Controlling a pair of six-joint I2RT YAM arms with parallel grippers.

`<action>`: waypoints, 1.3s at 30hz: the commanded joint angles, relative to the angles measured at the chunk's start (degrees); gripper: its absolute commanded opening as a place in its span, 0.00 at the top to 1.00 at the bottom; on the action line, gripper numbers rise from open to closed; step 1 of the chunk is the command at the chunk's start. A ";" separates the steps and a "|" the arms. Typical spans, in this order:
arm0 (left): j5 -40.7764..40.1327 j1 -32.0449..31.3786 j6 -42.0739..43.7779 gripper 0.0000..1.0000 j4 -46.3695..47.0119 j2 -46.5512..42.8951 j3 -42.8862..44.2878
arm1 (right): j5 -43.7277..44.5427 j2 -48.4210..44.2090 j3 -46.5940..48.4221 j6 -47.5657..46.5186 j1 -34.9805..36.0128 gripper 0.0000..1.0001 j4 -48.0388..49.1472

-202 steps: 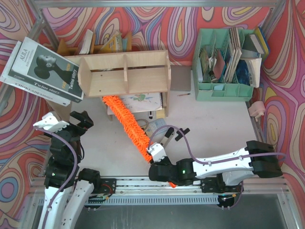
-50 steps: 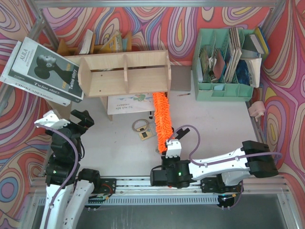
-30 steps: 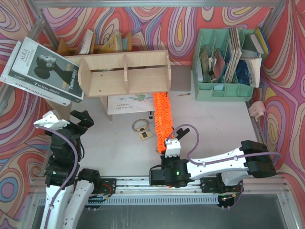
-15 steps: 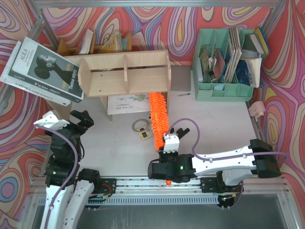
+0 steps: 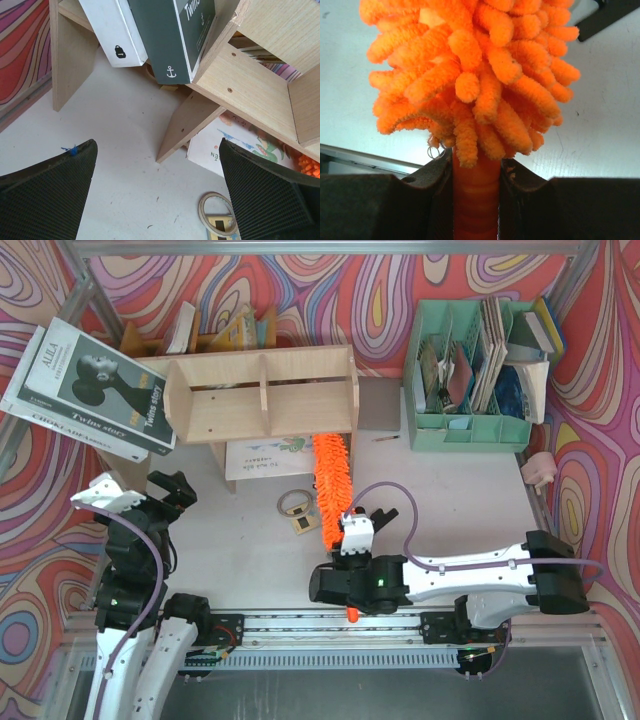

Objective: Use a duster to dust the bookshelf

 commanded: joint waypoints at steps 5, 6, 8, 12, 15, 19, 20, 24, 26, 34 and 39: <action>0.11 0.55 -0.22 0.01 0.99 -0.17 -0.16 | 1.18 -0.35 4.10 -13.46 -0.08 1.00 10.40; 0.19 0.55 -0.26 0.01 0.96 -0.19 -0.20 | 0.41 0.31 4.49 -14.55 -0.09 1.00 11.18; 0.20 0.55 -0.31 0.02 1.05 -0.11 -0.20 | -1.23 2.65 5.80 -16.43 -0.17 1.00 12.40; 0.33 0.61 -0.33 0.01 1.03 -0.08 -0.20 | -5.26 7.21 8.79 -20.80 -0.50 1.00 14.39; 0.29 0.61 -0.33 0.02 1.03 -0.04 -0.16 | -7.38 9.51 10.73 -22.60 -0.94 1.00 14.34; 0.22 0.72 -0.33 0.01 0.97 -0.10 -0.17 | -6.68 7.75 8.87 -19.84 -2.31 1.00 13.05; 0.20 0.72 -0.33 0.02 0.95 -0.07 -0.20 | -5.73 6.83 8.15 -17.86 -2.61 1.00 11.91; 0.46 0.72 -0.41 0.01 1.09 0.12 -0.16 | -1.02 3.46 6.61 -7.36 -3.60 1.00 2.55; 0.53 0.80 -0.41 0.02 1.16 0.17 -0.21 | -0.42 2.66 5.93 -4.90 -3.89 1.00 0.52; 0.36 0.90 -0.38 0.01 1.03 0.18 -0.20 | -7.80 6.97 8.30 -19.79 -4.04 1.00 13.80; 0.38 0.98 -0.33 0.02 1.00 0.11 -0.20 | -12.94 9.70 10.15 -26.93 -3.88 1.00 19.29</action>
